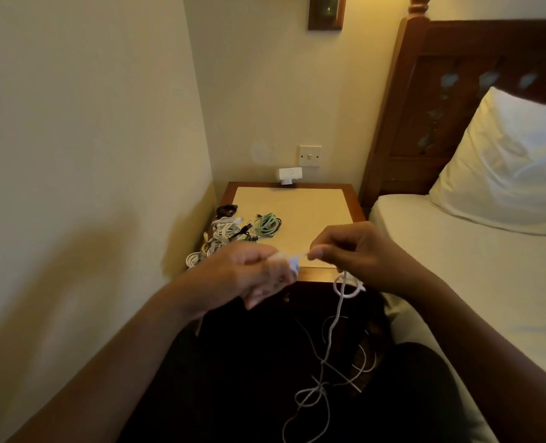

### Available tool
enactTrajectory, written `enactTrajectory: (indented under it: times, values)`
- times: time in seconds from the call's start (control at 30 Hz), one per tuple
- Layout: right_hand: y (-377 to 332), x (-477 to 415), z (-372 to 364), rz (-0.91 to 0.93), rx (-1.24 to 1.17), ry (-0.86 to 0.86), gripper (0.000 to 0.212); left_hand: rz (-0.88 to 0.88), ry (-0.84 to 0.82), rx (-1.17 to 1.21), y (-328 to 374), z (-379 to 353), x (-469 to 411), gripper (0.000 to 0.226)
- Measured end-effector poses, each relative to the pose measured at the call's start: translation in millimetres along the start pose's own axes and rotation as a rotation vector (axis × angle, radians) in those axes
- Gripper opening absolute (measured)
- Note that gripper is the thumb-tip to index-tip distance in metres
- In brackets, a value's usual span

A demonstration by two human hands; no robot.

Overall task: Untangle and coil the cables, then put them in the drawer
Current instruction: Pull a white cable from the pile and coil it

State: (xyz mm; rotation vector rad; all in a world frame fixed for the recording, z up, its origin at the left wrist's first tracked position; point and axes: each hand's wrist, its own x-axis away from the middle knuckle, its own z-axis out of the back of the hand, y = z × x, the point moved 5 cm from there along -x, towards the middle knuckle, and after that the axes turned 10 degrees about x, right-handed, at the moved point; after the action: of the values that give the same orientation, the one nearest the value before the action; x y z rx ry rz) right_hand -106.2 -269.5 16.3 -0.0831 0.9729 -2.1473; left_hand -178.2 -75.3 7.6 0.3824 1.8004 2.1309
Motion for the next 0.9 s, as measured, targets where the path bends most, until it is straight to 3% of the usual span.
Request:
enactTrajectory:
  times: [0.2, 0.4, 0.57, 0.63, 0.67, 0.73, 0.8, 0.9]
  values:
    - [10.3, 7.7, -49.3, -0.104, -0.313, 0.129, 0.039, -0.183, 0.080, 0.845, 29.5, -0.5, -18.9, 0.046]
    - [-6.3, 18.5, -86.7, -0.164, -0.120, 0.232, 0.026, -0.232, 0.268, 1.147, 12.6, -1.0, -48.2, 0.043]
    - [-10.9, 30.5, -102.9, -0.270, -0.041, 0.034, 0.018, -0.318, 0.536, 0.850, 10.6, 20.4, -45.3, 0.035]
    - [-13.8, 35.0, -96.8, -0.277, 0.009, -0.027, 0.013, -0.286, 0.621, 0.558, 14.6, 25.5, -37.5, 0.029]
    - [-17.4, 35.5, -89.8, -0.266, 0.043, -0.043, 0.014, -0.255, 0.644, 0.296, 16.7, 25.4, -33.8, 0.027]
    - [-28.9, 34.7, -70.7, -0.246, 0.075, -0.058, 0.014, -0.188, 0.546, -0.210, 12.4, 15.3, -30.8, 0.025]
    - [-37.7, 30.1, -42.1, -0.223, 0.077, -0.009, 0.010, -0.089, 0.366, -0.493, 0.6, 6.1, -31.2, 0.025]
    - [-29.5, 19.3, -5.5, -0.205, -0.011, 0.050, 0.012, 0.037, 0.148, -0.460, -6.3, 3.7, -25.4, 0.038]
